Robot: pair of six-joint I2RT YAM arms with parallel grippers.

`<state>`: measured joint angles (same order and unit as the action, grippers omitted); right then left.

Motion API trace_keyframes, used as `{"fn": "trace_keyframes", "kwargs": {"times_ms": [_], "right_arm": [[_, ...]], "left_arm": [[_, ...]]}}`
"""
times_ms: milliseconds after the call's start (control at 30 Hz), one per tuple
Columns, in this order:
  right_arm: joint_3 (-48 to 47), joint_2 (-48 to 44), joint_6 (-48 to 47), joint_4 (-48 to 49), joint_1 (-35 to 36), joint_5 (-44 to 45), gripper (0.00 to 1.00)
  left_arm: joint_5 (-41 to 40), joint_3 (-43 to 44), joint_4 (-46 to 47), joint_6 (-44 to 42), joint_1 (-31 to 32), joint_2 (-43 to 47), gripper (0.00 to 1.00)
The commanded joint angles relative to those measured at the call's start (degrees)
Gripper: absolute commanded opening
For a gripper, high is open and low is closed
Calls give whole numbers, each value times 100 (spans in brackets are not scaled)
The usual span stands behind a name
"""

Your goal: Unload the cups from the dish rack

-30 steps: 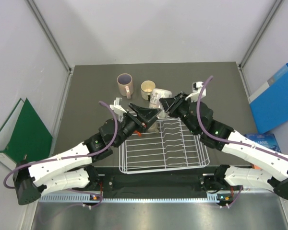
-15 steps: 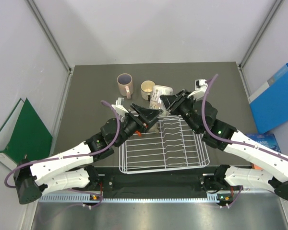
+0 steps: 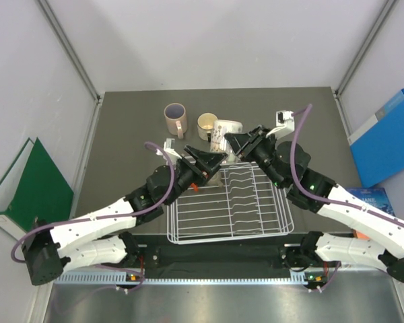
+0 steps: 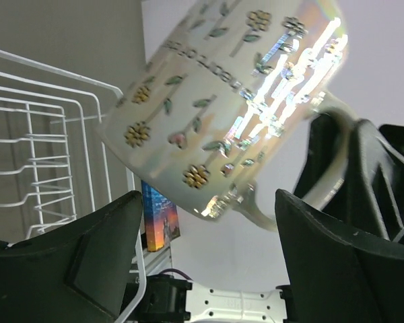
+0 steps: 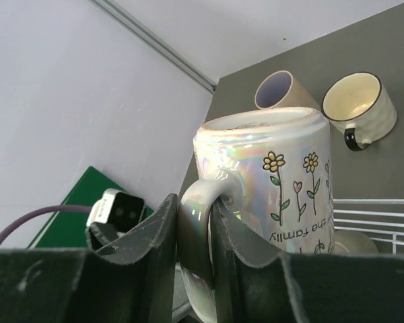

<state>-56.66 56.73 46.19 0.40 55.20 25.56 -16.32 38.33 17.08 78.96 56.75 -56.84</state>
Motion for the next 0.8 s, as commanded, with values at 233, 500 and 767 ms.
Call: {"fn": "trace_keyframes", "kwargs": {"times_ms": [233,500,767], "right_arm": [[68,-733,179,769,-44,-499,0],[86,-839,39,505,-53,-622,0],[516,-1120,91,250,-53,-842,0]], "left_arm": [[532,-27,1709,-30,-445,-503,80],[937,114,2246,102,-472,-776,79],[1051,237,2721,5,-656,-837,71]]}}
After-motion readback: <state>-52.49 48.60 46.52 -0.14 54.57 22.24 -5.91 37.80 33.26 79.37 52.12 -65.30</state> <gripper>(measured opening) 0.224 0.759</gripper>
